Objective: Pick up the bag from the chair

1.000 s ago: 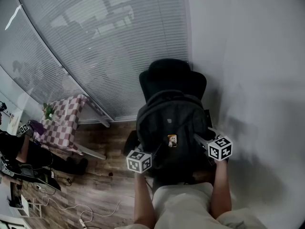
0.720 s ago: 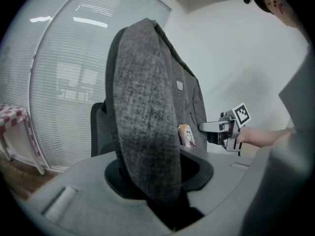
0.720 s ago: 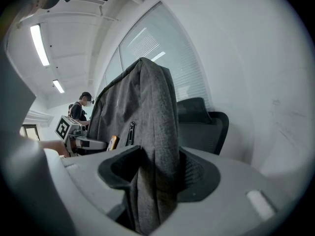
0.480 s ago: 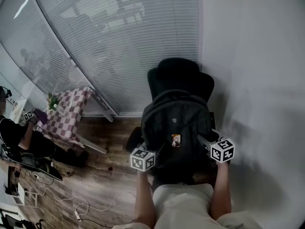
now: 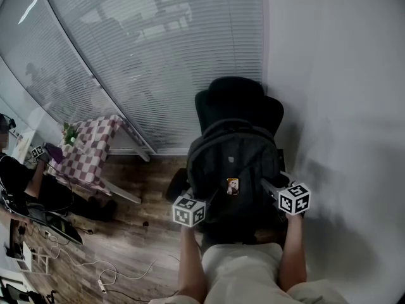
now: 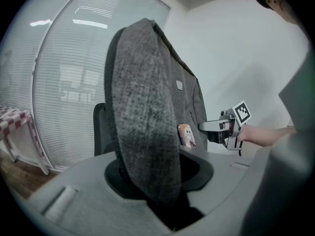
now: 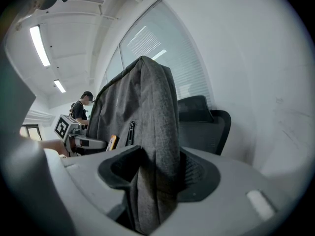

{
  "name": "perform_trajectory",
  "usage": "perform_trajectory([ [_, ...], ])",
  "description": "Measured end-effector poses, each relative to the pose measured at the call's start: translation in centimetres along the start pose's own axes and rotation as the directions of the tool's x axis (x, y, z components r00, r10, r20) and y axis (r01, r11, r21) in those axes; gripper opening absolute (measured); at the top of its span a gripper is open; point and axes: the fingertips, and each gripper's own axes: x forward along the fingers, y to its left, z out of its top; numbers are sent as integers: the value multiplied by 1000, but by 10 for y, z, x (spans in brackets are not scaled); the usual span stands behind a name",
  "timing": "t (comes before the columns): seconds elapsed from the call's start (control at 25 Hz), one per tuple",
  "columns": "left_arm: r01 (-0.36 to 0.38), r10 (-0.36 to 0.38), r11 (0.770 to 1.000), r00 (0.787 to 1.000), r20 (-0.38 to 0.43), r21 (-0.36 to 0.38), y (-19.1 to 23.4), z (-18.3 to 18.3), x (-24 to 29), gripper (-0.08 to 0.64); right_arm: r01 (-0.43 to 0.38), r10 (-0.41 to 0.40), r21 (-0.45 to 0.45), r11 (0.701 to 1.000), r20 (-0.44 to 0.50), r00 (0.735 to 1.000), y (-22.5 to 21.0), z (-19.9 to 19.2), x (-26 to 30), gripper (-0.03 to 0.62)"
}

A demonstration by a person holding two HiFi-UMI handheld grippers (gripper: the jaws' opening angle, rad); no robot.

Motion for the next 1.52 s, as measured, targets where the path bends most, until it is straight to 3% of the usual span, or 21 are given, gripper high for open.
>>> perform_trajectory([
  [1.52,0,0,1000,1000,-3,5,2,-2,5,137,3,-3,-35,999,-2,1000,-4,-3,4,224],
])
